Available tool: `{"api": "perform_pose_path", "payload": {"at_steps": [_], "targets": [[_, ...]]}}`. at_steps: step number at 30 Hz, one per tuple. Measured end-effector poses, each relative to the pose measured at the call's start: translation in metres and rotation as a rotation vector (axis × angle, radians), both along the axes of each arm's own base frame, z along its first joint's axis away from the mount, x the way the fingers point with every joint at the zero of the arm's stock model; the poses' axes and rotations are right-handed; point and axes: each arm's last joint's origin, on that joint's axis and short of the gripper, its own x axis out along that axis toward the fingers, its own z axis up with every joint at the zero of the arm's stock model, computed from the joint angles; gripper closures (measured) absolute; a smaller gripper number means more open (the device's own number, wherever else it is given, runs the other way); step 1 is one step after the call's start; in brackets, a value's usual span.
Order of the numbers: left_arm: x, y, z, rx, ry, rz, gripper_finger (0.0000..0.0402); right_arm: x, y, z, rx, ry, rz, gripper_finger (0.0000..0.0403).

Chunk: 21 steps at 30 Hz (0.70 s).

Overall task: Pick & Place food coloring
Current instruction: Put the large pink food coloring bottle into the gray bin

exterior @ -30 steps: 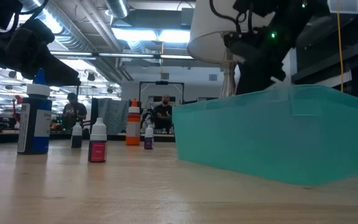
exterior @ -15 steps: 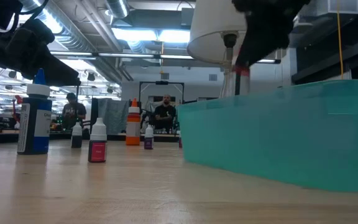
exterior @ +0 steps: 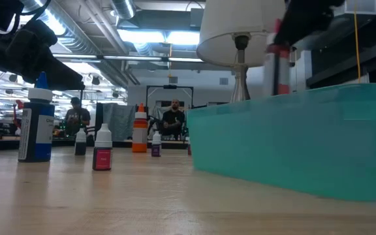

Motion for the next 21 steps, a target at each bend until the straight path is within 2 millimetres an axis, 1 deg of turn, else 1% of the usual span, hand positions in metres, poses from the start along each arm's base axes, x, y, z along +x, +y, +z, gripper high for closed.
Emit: {"api": "perform_pose_path", "payload": {"at_steps": [3, 7, 10, 18, 21], "targets": [[0.0, 0.0, 0.0, 0.0, 0.0, 0.0, 0.0132, -0.006, 0.002, -0.007, 0.005, 0.026, -0.032, 0.0288], [0.0, 0.0, 0.0, 0.0, -0.001, -0.001, 0.0132, -0.009, 0.001, -0.027, 0.039, 0.042, -0.061, 0.0288], [0.0, 0.0, 0.0, 0.0, 0.0, 0.0, 0.0132, -0.01, 0.0, -0.038, 0.051, 0.032, -0.073, 0.0288], [0.0, 0.0, 0.0, 0.0, 0.0, 0.0, 0.0132, -0.012, -0.009, -0.05, 0.06, 0.009, -0.185, 0.0287], [0.0, 0.0, 0.0, 0.0, 0.0, 0.0, 0.0132, -0.013, -0.013, -0.057, 0.07, 0.009, -0.223, 0.0287]]}}
